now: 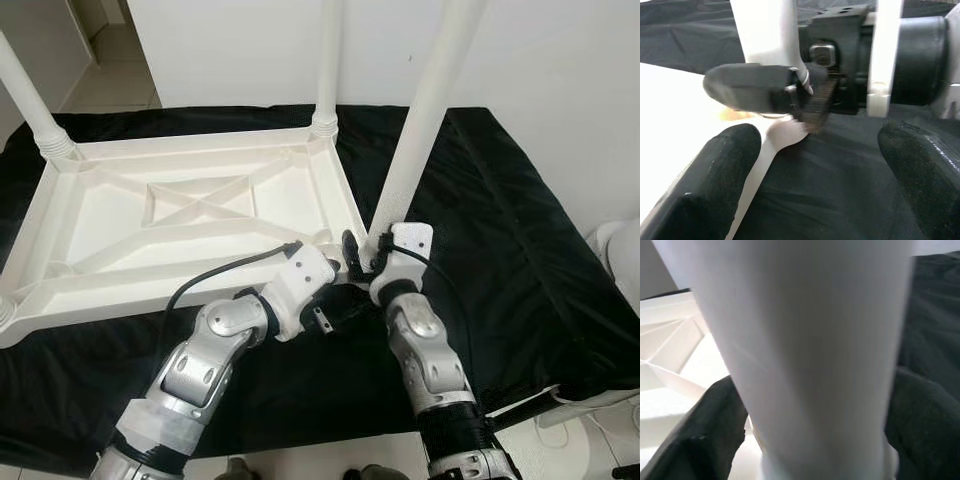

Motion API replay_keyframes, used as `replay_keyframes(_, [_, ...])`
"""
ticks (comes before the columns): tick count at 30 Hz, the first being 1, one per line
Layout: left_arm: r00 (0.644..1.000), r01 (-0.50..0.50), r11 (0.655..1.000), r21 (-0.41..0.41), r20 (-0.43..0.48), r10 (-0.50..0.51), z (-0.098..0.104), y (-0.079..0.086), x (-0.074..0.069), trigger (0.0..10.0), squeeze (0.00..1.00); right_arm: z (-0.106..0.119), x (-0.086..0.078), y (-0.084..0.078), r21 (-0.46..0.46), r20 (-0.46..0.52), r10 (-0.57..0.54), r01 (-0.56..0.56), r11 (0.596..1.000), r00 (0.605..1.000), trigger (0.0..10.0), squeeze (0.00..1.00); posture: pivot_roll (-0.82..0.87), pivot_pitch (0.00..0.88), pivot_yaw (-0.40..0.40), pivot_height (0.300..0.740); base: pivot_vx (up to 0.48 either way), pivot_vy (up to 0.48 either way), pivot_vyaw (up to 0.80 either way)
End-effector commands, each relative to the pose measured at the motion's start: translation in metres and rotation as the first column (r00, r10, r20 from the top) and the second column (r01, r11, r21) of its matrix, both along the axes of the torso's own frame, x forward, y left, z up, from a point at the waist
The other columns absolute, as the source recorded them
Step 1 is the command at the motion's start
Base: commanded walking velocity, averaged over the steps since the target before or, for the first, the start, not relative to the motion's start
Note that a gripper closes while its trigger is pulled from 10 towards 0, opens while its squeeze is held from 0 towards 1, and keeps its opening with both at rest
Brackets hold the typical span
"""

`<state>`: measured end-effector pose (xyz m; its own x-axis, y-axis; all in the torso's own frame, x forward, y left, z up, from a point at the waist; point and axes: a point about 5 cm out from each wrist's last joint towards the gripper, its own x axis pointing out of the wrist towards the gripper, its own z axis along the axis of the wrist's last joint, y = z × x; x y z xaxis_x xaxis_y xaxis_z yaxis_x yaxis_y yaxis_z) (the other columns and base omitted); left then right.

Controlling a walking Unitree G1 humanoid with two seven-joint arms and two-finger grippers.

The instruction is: Building children table

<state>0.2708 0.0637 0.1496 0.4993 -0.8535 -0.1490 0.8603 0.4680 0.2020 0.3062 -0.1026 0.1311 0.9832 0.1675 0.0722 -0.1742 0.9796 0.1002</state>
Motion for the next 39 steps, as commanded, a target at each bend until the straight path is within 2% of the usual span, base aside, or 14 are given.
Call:
replay_keyframes(1, [0.999, -0.039, 0.999, 0.012, 0.004, 0.039, -0.001, 0.003, 0.001, 10.0, 0.0, 0.0, -0.002, -0.003, 0.008, 0.004, 0.011, -0.011, 1.0, 1.0, 10.0, 1.0, -0.08, 0.071, 0.015, 0.74, 0.0, 0.0, 0.0])
replay_keyframes(3, [0.999, -0.039, 0.999, 0.013, 0.003, 0.039, -0.001, 0.003, 0.0, 10.0, 0.0, -0.002, -0.005, -0.012, -0.019, 0.0, 0.071, -0.071, 0.997, 0.997, 10.0, 0.96, -0.08, 0.071, 0.015, 0.74, 0.0, 0.0, 0.0])
replay_keyframes(4, [0.999, -0.04, 0.999, 0.013, 0.001, 0.04, -0.001, 0.003, 0.0, 10.0, 0.0, -0.003, -0.005, -0.016, -0.045, 0.001, 0.115, -0.115, 0.992, 0.993, 10.0, 0.0, -0.08, 0.071, 0.015, 0.74, 0.0, 0.0, 0.0])
replay_keyframes(9, [0.999, -0.04, 0.999, 0.021, 0.01, 0.039, -0.001, 0.005, 0.0, 10.0, 0.0, -0.003, -0.002, -0.029, -0.134, 0.002, 0.261, -0.258, 0.957, 0.965, 10.0, 0.0, -0.07, 0.061, 0.022, 0.74, 0.0, 0.0, 0.0])
replay_keyframes(12, [0.999, -0.041, 0.999, 0.029, 0.018, 0.04, -0.001, 0.006, 0.002, 10.0, 0.0, 0.0, 0.006, -0.035, -0.208, -0.007, 0.37, -0.364, 0.908, 0.929, 10.0, 0.0, -0.08, 0.053, 0.026, 0.74, 0.0, 0.0, 0.0])
replay_keyframes(21, [0.999, -0.033, 0.999, 0.027, 0.026, 0.032, 0.001, 0.003, 0.005, 10.0, 0.0, 0.007, 0.021, -0.03, -0.263, -0.038, 0.478, -0.47, 0.842, 0.878, 10.0, 0.0, -0.07, 0.039, 0.027, 0.74, 0.0, 0.0, 0.0])
replay_keyframes(22, [0.999, -0.032, 0.999, 0.027, 0.027, 0.031, 0.001, 0.002, 0.005, 10.0, 0.0, 0.007, 0.023, -0.028, -0.268, -0.042, 0.494, -0.486, 0.832, 0.868, 5.1, 0.0, -0.07, 0.039, 0.027, 0.74, 0.0, 0.0, 0.0])
replay_keyframes(23, [0.999, -0.032, 0.999, 0.027, 0.027, 0.031, 0.001, 0.002, 0.005, 10.0, 0.0, 0.007, 0.023, -0.028, -0.268, -0.042, 0.494, -0.486, 0.832, 0.868, 5.1, 0.0, -0.07, 0.039, 0.027, 0.74, 0.0, 0.0, 0.0])
replay_keyframes(24, [0.999, -0.031, 0.999, 0.027, 0.027, 0.031, 0.002, 0.002, 0.004, 10.0, 0.0, 0.006, 0.023, -0.026, -0.265, -0.051, 0.513, -0.507, 0.82, 0.857, 4.3, 0.0, -0.07, 0.039, 0.027, 0.74, 0.0, 0.0, 0.0])
replay_keyframes(25, [0.999, -0.033, 0.999, 0.027, 0.027, 0.032, 0.002, 0.003, 0.004, 10.0, 0.0, 0.004, 0.023, -0.026, -0.262, -0.06, 0.524, -0.519, 0.813, 0.85, 0.0, 0.0, -0.06, 0.032, 0.021, 0.74, 0.0, 0.0, 0.0])
replay_keyframes(31, [0.999, -0.038, 0.999, 0.026, 0.025, 0.037, 0.001, 0.003, 0.004, 10.0, 0.0, -0.005, 0.021, -0.028, -0.24, -0.088, 0.544, -0.548, 0.801, 0.834, 0.0, 0.0, -0.06, 0.027, 0.021, 0.74, 0.0, 0.0, 0.0])
replay_keyframes(36, [0.999, -0.031, 0.999, 0.025, 0.024, 0.031, 0.0, 0.002, 0.003, 10.0, 0.0, -0.007, 0.02, -0.032, -0.24, -0.092, 0.532, -0.537, 0.809, 0.842, 0.0, 0.0, -0.07, 0.026, 0.022, 0.74, 0.0, 0.0, 0.0])
replay_keyframes(37, [0.999, -0.028, 0.999, 0.024, 0.023, 0.027, 0.0, 0.001, 0.003, 10.0, 0.0, -0.007, 0.02, -0.033, -0.231, -0.09, 0.511, -0.517, 0.824, 0.855, 10.0, 0.0, -0.07, 0.025, 0.021, 0.74, 0.0, 0.0, 0.0])
replay_keyframes(39, [0.999, -0.026, 0.999, 0.023, 0.022, 0.025, 0.0, 0.0, 0.003, 10.0, 0.0, -0.007, 0.02, -0.034, -0.224, -0.088, 0.498, -0.505, 0.834, 0.863, 10.0, 0.0, -0.07, 0.025, 0.021, 0.74, 0.0, 0.0, 0.0])
